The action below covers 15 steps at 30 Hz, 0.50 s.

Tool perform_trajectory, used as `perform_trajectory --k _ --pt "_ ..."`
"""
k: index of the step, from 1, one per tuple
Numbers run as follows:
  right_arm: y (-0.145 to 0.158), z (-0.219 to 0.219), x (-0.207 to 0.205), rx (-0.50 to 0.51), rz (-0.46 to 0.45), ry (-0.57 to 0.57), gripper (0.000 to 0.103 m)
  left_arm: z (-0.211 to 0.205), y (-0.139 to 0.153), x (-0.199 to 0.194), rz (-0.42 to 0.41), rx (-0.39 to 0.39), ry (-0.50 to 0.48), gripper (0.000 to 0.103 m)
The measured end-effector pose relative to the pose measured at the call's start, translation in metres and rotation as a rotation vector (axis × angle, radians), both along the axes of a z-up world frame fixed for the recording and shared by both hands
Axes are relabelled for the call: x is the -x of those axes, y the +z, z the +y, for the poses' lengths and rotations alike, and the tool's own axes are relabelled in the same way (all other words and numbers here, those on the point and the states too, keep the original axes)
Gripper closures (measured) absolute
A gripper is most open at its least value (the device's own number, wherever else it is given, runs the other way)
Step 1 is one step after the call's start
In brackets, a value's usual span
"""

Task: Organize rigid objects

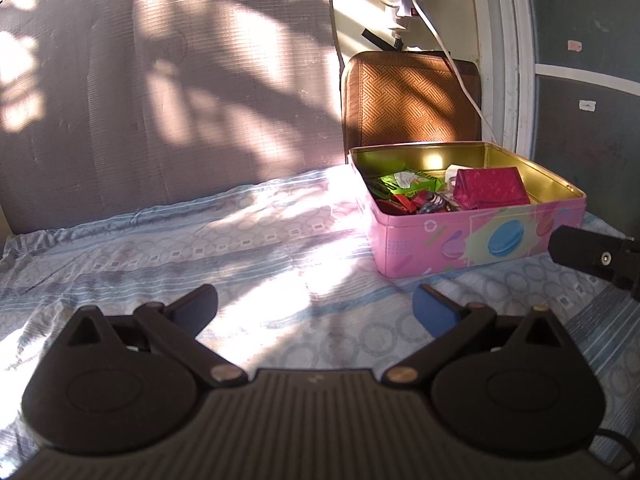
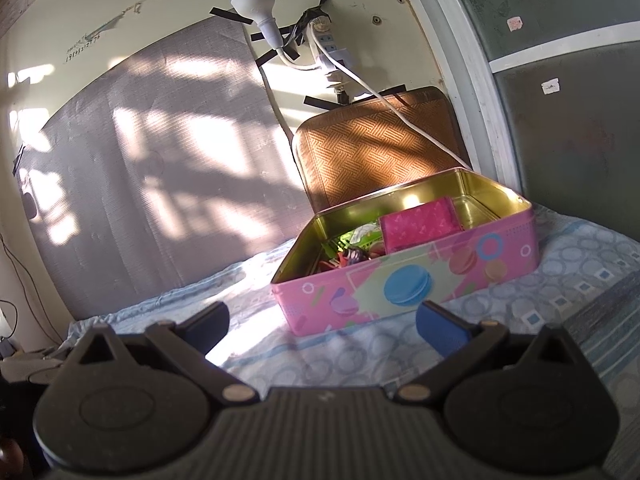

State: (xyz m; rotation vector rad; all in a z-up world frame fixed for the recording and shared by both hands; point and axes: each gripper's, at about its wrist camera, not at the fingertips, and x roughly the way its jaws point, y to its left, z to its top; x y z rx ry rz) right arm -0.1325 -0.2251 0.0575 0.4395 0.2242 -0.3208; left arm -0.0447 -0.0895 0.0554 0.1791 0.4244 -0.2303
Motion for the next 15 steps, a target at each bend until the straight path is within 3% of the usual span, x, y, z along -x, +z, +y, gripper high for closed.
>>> perform_trajectory --k 15 --pt "-0.0087 -0.0093 0.0005 -0.047 0.007 -0.017 0.000 -0.0090 -0.0064 -0.0016 0.012 -0.065 0.021 0.000"
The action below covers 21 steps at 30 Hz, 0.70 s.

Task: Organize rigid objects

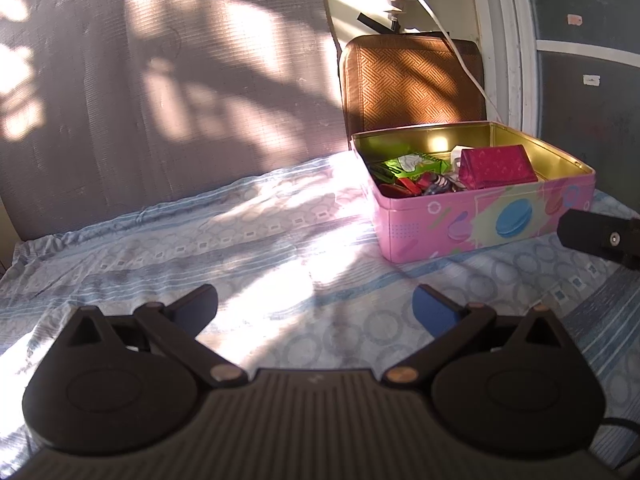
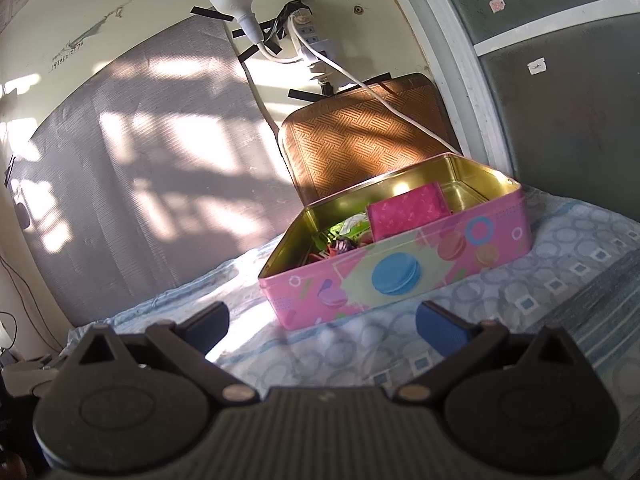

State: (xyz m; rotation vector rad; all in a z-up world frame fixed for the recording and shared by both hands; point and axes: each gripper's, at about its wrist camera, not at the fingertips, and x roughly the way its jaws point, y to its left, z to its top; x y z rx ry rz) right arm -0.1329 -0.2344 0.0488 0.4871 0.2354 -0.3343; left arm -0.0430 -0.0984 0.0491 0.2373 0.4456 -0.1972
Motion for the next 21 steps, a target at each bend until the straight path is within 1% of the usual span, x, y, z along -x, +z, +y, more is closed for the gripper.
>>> perform_trajectory --k 4,10,16,21 --pt "-0.0010 -0.0009 0.0000 -0.005 0.001 -0.001 0.000 -0.0052 -0.0022 0.0002 -0.009 -0.045 0.022 0.000" --pt "-0.0018 -0.0019 -0.0003 -0.011 0.001 -0.007 0.000 -0.0080 -0.0035 0.0000 0.026 -0.052 0.027 0.000" --pt "-0.0027 -0.0045 0.0005 -0.020 0.000 -0.016 0.000 -0.0080 -0.0025 0.0005 0.097 -0.023 0.019 0.000" --pt "-0.0045 -0.0046 -0.0002 -0.031 0.005 -0.014 0.000 -0.0089 -0.0026 0.0029 0.144 -0.010 -0.006 0.000"
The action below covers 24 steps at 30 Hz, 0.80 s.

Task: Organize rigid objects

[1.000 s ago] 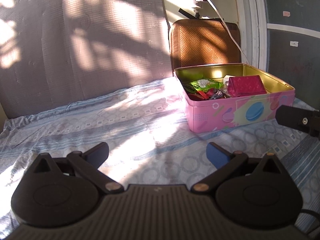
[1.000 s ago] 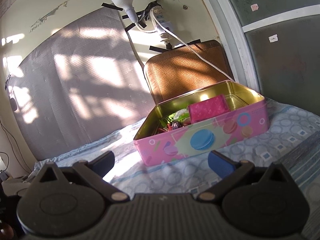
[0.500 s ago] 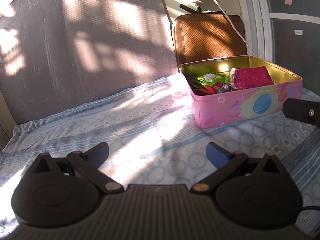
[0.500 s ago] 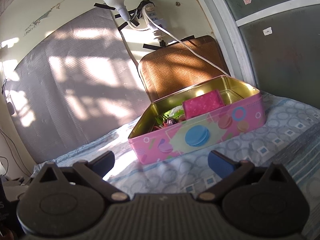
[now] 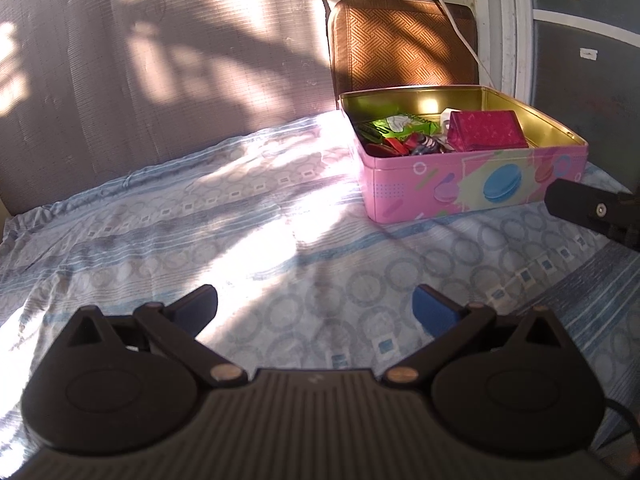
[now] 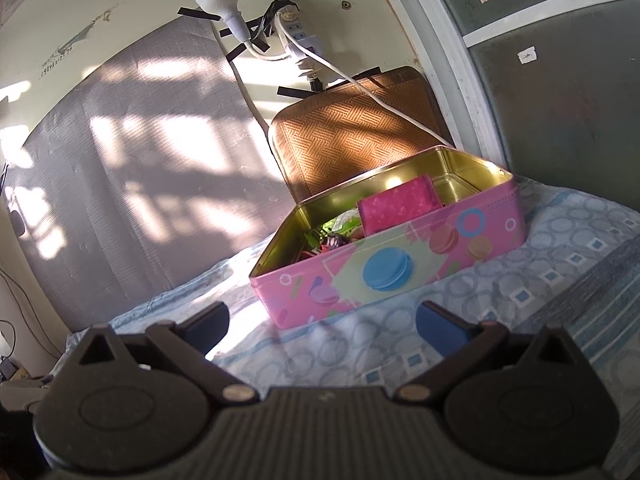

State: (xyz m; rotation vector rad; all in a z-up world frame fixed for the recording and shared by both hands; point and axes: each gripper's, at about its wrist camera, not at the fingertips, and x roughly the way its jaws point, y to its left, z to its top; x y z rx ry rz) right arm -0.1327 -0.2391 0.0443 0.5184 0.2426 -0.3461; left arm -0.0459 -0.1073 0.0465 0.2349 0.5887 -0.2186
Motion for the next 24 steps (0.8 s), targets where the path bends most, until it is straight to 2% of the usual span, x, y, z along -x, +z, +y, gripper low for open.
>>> perform_trajectory --k 24 --pt "-0.005 0.001 -0.002 -0.017 0.012 -0.001 0.000 -0.002 -0.010 -0.001 0.125 0.013 -0.055 0.000"
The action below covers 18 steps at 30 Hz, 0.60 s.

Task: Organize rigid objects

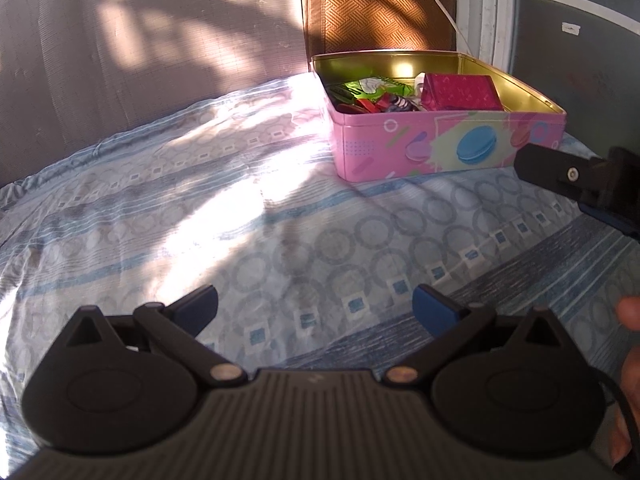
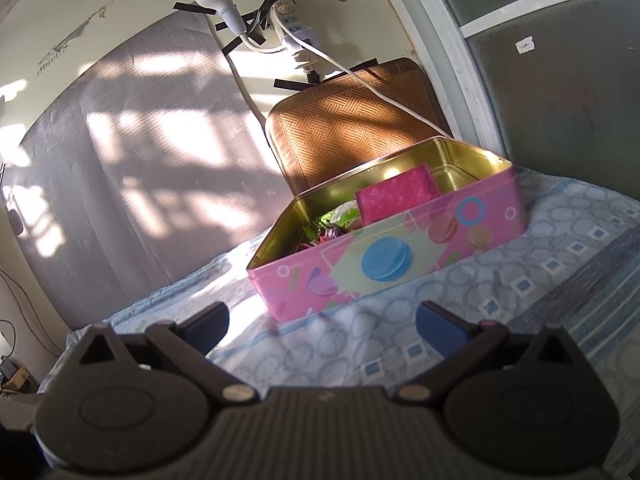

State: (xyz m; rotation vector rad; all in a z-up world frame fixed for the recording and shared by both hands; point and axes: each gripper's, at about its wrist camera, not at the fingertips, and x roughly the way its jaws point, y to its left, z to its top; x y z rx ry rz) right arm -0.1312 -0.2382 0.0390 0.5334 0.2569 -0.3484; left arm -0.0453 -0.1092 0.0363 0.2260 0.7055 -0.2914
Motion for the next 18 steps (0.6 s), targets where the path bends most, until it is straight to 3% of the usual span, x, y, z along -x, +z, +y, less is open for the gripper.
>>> perform_trajectory --k 18 --pt "-0.0036 -0.0010 -0.0007 -0.008 0.006 0.001 0.000 -0.0013 -0.0052 -0.0026 0.047 0.008 -0.013 0.000"
